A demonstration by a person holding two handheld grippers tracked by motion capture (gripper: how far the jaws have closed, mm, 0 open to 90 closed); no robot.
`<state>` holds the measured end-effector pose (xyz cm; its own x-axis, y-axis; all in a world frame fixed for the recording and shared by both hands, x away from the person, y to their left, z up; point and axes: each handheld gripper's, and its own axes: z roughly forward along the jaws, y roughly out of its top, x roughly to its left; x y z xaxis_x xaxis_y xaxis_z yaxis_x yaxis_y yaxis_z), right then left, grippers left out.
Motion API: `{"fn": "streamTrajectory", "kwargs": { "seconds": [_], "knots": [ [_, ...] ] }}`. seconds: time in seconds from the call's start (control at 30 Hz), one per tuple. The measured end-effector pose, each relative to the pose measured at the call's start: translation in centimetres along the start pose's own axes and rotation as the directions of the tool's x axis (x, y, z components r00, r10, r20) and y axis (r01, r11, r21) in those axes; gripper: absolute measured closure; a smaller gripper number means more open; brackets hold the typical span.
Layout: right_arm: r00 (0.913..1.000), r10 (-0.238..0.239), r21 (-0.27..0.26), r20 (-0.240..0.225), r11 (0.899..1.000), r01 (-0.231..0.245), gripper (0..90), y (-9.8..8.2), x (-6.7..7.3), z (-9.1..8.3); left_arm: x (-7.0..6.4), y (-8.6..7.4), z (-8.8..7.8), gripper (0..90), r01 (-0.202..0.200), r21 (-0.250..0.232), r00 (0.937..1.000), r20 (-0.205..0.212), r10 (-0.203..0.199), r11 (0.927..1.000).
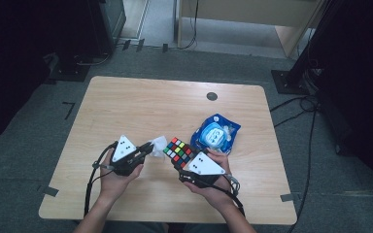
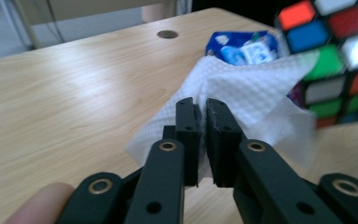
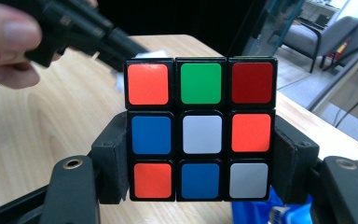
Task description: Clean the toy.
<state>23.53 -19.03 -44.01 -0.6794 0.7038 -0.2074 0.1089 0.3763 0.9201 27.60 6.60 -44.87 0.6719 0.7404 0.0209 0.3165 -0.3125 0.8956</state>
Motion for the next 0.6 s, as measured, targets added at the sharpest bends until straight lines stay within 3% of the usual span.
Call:
{"fn": "streamTrajectory", "kwargs": {
  "seconds": [0.1, 0.23, 0.33, 0.4, 0.47, 0.6],
  "knots": [
    [0.9997, 0.019, -0.004, 0.015, 1.0, -0.019, 34.6, 0.1, -0.5, -0.3, -0.2, -0.3, 0.4, 73.2, -0.041, 0.026, 0.9989, -0.024, 0.041, 0.9988],
    [0.9991, 0.038, -0.01, 0.02, 0.999, -0.038, 34.6, 0.2, -0.8, -0.5, -1.1, -0.5, 0.8, 49.6, -0.115, 0.025, 0.9934, -0.007, 0.115, 0.9931],
    [0.9988, 0.047, -0.012, 0.012, 0.999, -0.047, 34.6, 0.4, -0.8, -0.5, -2.4, -0.6, 0.9, 37.5, -0.207, -0.012, 0.9783, 0.005, 0.207, 0.9783],
    [0.9981, 0.062, -0.011, -0.002, 0.998, -0.062, 34.6, 0.5, -0.8, -0.6, -3.2, -0.8, 0.9, 29.7, -0.278, -0.031, 0.9605, 0.007, 0.278, 0.9601],
    [0.9964, 0.083, -0.009, -0.015, 0.996, -0.084, 34.6, 0.8, -0.8, -0.7, -3.7, -1.0, 0.9, 24.4, -0.316, -0.043, 0.9485, 0.012, 0.316, 0.9479],
    [0.9915, 0.123, -0.001, -0.043, 0.992, -0.123, 34.6, 1.4, -0.6, -0.7, -4.7, -1.2, 1.0, 20.6, -0.358, -0.073, 0.9324, 0.022, 0.361, 0.9307]
  ]
}}
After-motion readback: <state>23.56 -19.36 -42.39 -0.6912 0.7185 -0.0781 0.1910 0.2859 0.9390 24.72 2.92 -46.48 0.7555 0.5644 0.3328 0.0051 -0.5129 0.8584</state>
